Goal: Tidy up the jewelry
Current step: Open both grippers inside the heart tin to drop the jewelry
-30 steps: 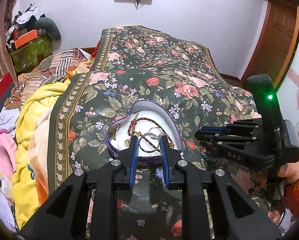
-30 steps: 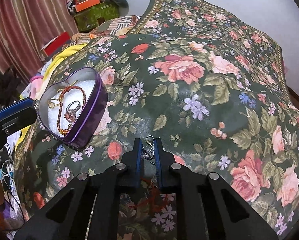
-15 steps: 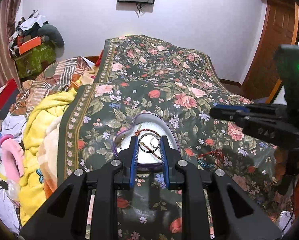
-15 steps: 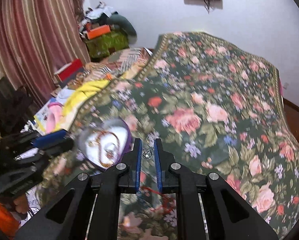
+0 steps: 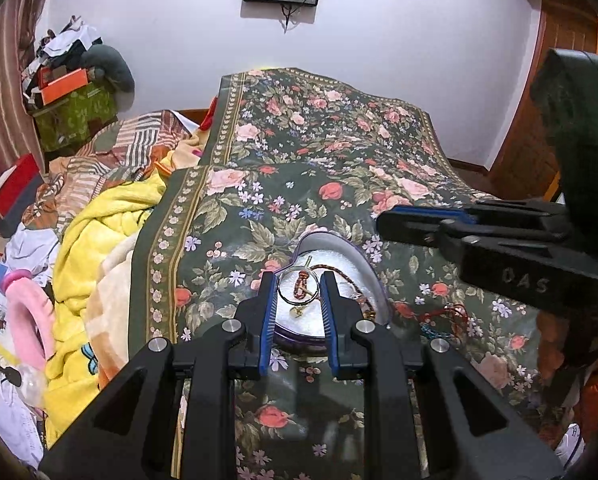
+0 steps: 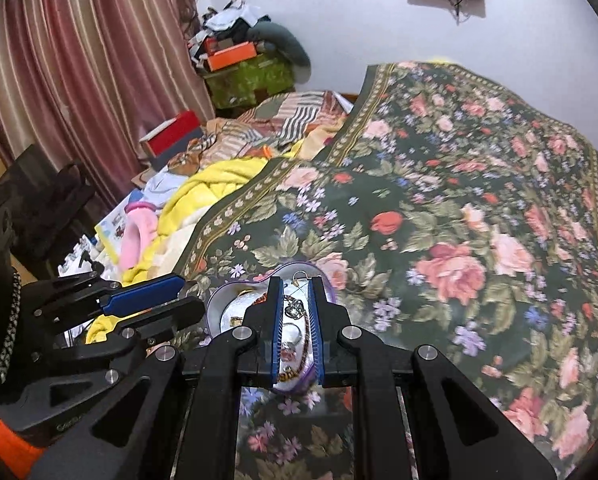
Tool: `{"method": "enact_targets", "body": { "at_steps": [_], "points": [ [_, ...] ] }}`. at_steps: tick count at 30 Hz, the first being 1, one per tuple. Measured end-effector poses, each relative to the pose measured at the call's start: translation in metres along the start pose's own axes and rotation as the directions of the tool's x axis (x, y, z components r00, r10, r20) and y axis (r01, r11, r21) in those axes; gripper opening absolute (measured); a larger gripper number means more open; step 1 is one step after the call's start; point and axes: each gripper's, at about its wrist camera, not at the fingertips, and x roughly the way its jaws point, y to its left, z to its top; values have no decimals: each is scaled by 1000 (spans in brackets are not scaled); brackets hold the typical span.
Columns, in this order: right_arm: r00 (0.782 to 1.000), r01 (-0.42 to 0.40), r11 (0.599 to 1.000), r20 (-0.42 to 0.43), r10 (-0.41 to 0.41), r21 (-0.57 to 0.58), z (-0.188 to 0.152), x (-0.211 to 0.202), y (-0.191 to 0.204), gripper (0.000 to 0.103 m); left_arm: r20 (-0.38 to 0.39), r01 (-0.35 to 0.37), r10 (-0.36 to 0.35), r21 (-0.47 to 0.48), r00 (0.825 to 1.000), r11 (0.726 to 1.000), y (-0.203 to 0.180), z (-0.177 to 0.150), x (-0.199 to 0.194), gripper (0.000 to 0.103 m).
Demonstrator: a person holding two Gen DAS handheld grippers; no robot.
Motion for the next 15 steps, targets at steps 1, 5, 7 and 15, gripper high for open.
{"method": "enact_targets", "body": {
  "at_steps": [1,5,7,15],
  "points": [
    [1000,-2,1000,-8,2,-1,-1,3,1,11,-5,3,-3,-2,1000,1000,1,0,2,21],
    [999,-1,1000,-41,0,-15,-2,18,1,11,-21,14,-14,-4,1000,1000,4,-1,11,21],
    [998,-3,1000,-55,2,-17,-2,24,0,11,-30,20,-20,-1,999,1000,5,-2,16,21],
    [997,-10,1000,-74,10,-7,-1,30,-5,11,-46,32,-32,-2,998,999,3,-2,30,20]
  ]
}}
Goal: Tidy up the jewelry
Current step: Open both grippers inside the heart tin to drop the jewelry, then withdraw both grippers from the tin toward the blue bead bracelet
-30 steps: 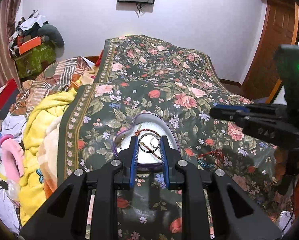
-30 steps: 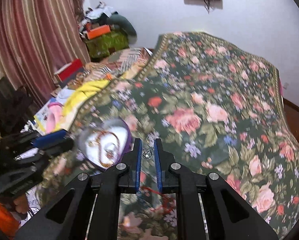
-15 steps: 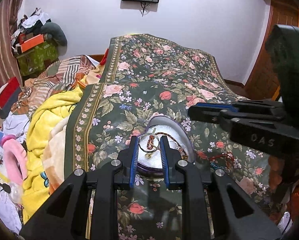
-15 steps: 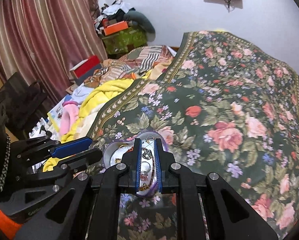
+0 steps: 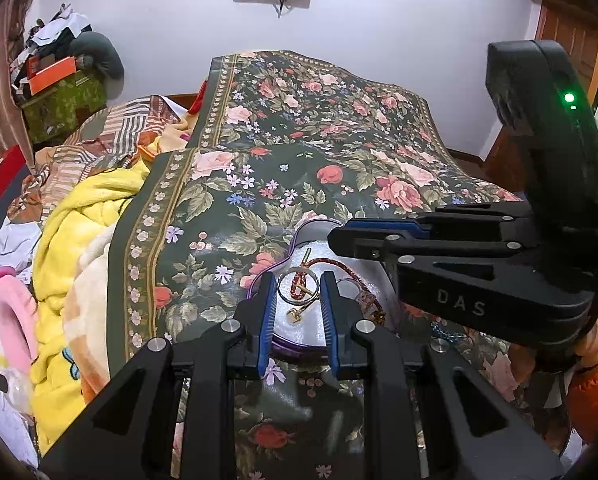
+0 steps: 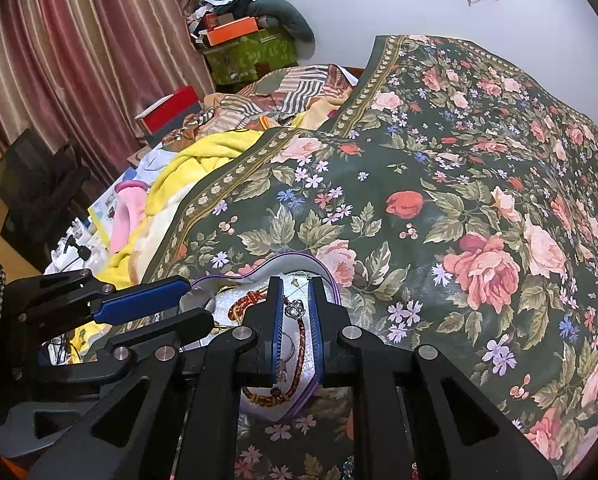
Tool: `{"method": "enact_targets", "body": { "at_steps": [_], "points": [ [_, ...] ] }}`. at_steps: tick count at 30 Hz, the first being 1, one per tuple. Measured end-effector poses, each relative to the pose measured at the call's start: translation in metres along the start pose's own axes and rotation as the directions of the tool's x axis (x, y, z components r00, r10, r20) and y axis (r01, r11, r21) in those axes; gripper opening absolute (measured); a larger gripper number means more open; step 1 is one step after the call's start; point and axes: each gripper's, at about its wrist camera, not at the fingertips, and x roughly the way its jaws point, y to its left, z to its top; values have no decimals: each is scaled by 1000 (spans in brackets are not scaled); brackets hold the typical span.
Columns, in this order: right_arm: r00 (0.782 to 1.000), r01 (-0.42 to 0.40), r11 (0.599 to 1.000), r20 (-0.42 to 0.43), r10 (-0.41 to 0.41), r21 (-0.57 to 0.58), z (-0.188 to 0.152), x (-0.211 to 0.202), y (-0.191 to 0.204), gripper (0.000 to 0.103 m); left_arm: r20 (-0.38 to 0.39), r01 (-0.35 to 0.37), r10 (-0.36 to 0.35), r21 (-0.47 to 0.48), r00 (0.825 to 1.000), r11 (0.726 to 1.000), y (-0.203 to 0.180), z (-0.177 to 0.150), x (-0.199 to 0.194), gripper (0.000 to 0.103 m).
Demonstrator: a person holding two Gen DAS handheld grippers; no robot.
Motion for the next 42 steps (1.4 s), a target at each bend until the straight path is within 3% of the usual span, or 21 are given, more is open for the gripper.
{"method": "enact_targets", "body": {
  "at_steps": [11,15,25,30,37,42],
  "points": [
    [999,-33,999,-24,34,34,2,-7,-4,18,2,-18,18,-22,1000,1000,5,2,-9,21],
    [1000,-27,999,4,27,42,1,-24,-5,32,18,-27,27,-13,999,1000,1,5,-21,21],
    [990,57,997,124,-64,61,-8,-92,-19,36,65,-32,29,33,997,999,-26,13,-51,21],
    [982,112,989,139,-124,92,-27,-118,-36,39,78,-16,11,63,997,998,-48,13,-61,28],
    [979,167,976,97,-181,138,-60,-129,-59,40,36,26,-30,107,999,994,-85,5,-53,36],
    [979,180,968,60,-193,174,-83,-132,-74,40,-34,54,-50,122,998,991,-103,-7,-31,36]
  ]
}}
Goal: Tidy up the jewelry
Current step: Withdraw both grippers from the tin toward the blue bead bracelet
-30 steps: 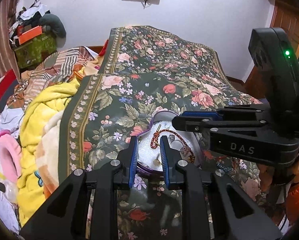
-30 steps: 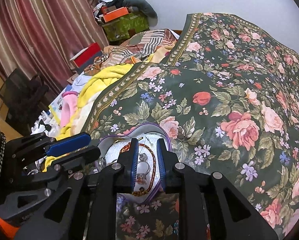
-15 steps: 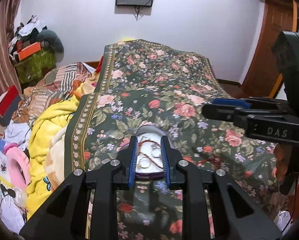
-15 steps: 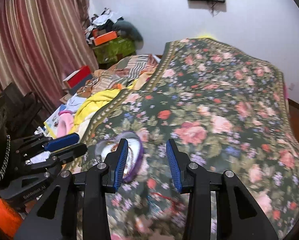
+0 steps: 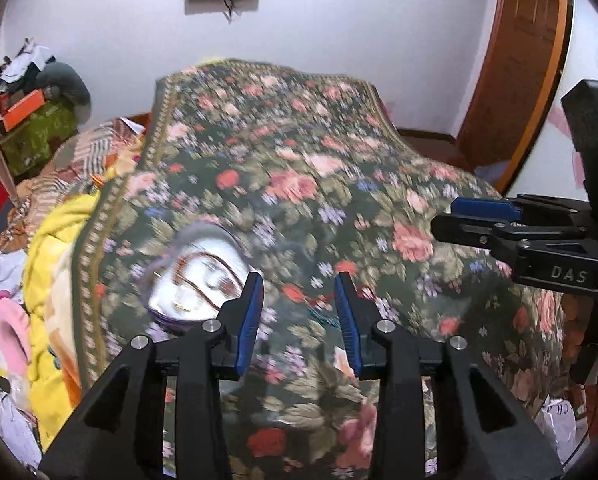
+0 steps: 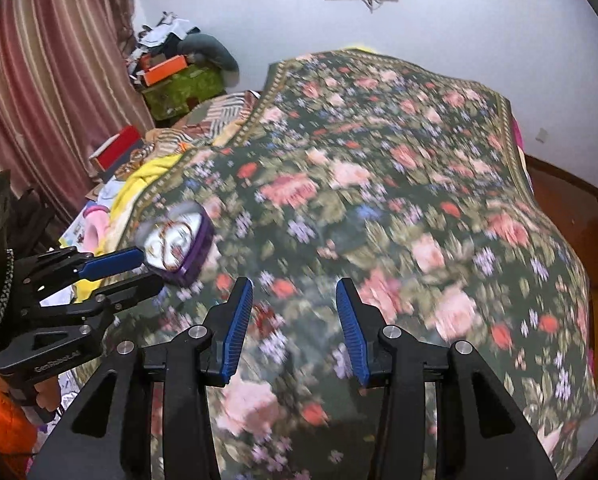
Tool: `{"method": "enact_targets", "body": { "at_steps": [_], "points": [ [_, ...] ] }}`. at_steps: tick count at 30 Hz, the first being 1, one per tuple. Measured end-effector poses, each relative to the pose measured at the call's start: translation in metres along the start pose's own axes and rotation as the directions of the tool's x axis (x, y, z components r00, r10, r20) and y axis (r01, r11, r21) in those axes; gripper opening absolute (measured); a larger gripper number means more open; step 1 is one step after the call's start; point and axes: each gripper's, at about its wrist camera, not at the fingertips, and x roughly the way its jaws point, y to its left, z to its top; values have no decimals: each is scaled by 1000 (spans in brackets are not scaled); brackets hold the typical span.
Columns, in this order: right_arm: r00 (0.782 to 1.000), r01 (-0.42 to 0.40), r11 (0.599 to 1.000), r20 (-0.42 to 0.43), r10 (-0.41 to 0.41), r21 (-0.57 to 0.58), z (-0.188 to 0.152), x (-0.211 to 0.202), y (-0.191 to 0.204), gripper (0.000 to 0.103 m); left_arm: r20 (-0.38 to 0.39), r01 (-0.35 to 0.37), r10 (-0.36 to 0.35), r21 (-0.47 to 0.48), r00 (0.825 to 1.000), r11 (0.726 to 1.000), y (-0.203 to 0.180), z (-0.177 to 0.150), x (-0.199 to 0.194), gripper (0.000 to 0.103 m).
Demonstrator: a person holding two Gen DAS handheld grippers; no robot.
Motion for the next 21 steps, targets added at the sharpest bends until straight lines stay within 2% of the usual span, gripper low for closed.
{"method": "enact_targets", "body": {
  "at_steps": [3,5,9,13,21],
  "points": [
    [1000,4,1000,-20,-4,17,-9,1,-8,40,-61,14,-14,5,998,1000,-8,-7,20,38],
    [999,6,1000,-32,-5,30,-15,3,-14,40,-104,18,-17,7,994,1000,-12,-12,33,50],
    [999,-2,999,-47,4,55,-21,5,-22,40,-168,34,-30,23,985,999,-22,-21,56,51],
    [998,-9,998,-59,13,68,-25,10,-27,40,-212,17,-9,39,977,999,-26,-26,79,54],
    [997,-21,997,-78,27,79,-28,19,-31,40,-167,1,9,62,986,998,-30,-23,96,55]
  ]
}}
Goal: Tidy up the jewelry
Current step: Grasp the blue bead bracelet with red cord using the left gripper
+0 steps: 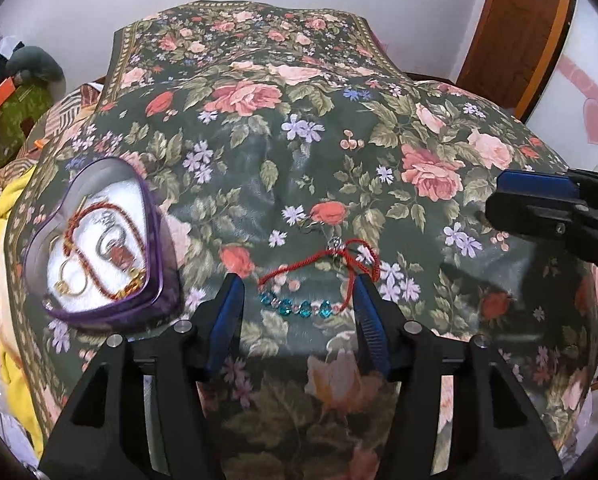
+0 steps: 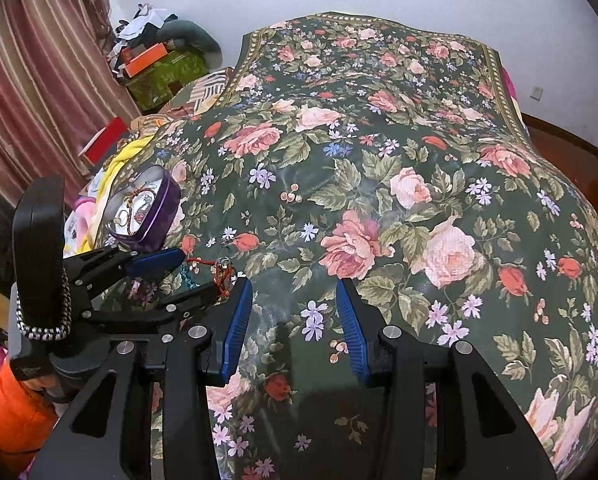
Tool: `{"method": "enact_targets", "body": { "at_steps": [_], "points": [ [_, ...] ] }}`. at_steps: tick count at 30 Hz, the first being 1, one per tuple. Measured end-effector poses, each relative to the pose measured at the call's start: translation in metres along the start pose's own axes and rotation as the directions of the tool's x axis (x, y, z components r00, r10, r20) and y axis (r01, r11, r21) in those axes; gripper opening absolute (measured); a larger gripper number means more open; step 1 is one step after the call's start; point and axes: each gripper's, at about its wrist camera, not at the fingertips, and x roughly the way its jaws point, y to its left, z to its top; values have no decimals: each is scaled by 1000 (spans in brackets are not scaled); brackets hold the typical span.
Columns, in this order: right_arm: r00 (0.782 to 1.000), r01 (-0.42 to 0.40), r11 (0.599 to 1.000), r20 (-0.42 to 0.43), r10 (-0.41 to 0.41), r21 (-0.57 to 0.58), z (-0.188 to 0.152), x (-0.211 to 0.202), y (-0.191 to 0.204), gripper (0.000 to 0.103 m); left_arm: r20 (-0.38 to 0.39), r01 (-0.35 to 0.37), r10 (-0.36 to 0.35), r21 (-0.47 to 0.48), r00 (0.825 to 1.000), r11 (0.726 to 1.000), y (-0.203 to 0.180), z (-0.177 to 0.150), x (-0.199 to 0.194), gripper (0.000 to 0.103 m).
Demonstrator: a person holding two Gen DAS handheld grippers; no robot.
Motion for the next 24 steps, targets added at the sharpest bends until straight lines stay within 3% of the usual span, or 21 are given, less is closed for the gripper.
{"method": "enact_targets", "body": {
  "at_steps": [5,12,24],
  "points": [
    [1000,-5,1000,-12,5,-2,0,6,2,40,16,20,-21,26,1000,999,-3,-3,-2,6],
    [1000,-8,1000,-18,8,-19,1,9,9,40,26,67,-67,-6,997,998,3,-11,-17,6],
    [999,-22,999,-32,21,-36,3,15,22,40,194,97,-85,-56,977,994,20,1,-87,6]
  ]
}}
